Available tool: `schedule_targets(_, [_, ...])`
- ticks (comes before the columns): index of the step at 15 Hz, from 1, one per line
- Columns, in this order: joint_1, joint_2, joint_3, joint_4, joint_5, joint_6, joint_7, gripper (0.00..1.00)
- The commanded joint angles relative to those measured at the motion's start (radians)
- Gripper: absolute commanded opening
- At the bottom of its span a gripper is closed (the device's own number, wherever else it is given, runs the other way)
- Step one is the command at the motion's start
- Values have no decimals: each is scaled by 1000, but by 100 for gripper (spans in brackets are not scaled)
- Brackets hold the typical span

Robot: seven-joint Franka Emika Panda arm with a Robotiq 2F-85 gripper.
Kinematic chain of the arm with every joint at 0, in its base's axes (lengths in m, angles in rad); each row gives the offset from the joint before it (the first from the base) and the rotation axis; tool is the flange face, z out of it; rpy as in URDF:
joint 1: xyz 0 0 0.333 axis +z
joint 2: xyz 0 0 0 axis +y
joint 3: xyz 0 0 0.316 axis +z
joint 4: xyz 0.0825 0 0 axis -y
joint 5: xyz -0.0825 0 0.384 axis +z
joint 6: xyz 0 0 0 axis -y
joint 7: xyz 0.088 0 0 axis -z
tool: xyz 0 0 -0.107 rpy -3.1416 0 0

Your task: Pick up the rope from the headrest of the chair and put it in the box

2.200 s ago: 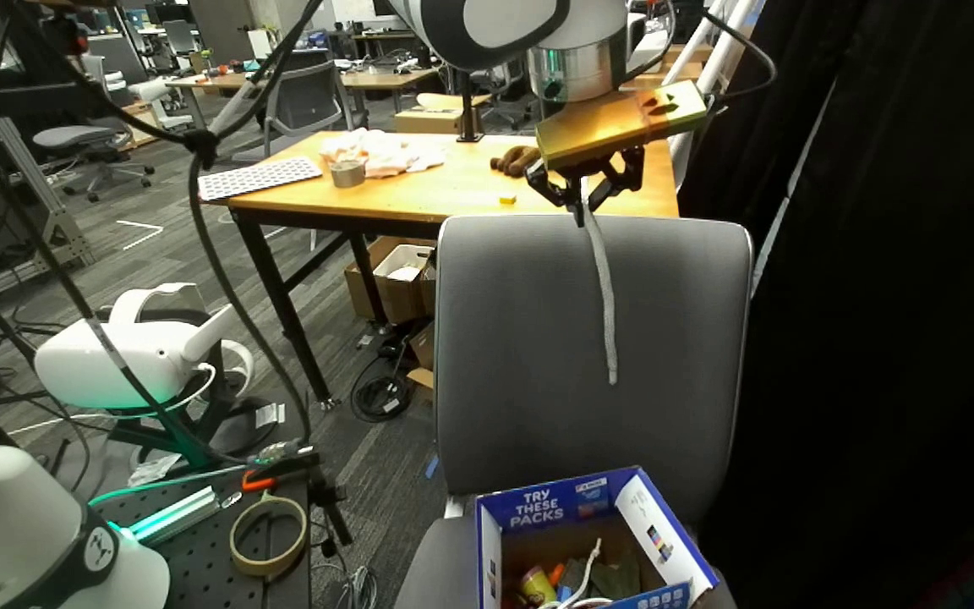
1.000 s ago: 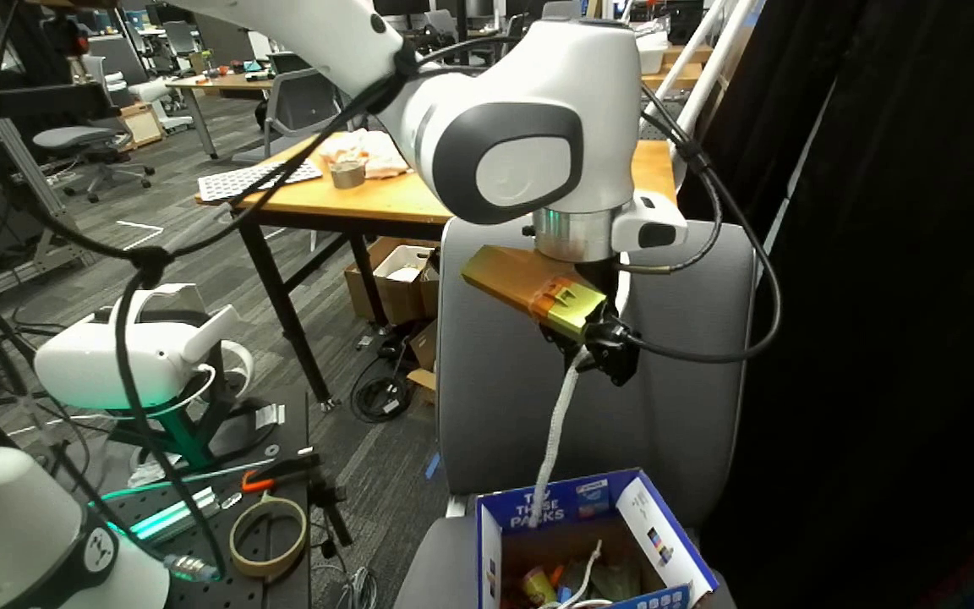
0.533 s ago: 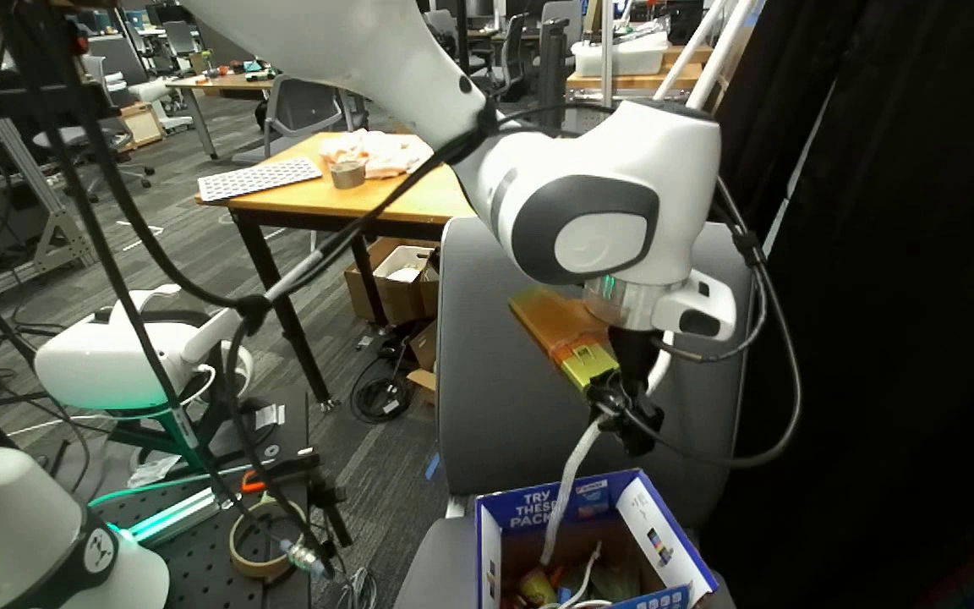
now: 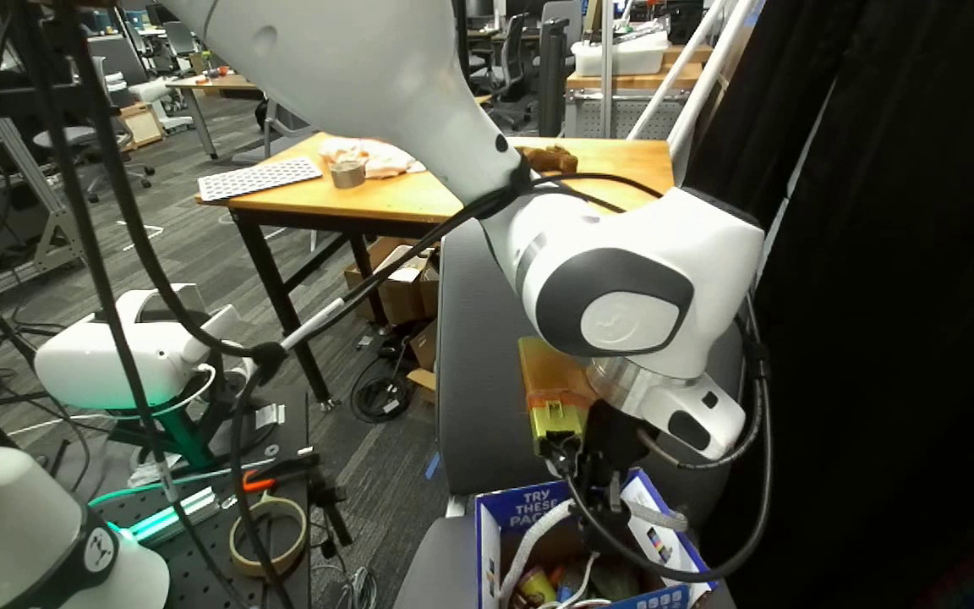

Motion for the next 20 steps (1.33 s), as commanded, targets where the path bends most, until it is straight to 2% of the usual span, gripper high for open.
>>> schedule_targets(1, [-13, 34, -4, 59, 45, -97, 79, 13])
schedule_targets(5, [-32, 46, 0, 78, 91, -149, 103, 13])
schedule_targets(6, [-33, 54, 1, 85, 97, -157, 109, 28])
schedule_targets(7, [-26, 25, -2, 40, 71, -116, 89, 15])
schedule_targets(9, [-29, 33, -2, 47, 79, -126, 93, 28])
schedule_targets(20, [-29, 36, -2, 51, 80, -132, 99, 29])
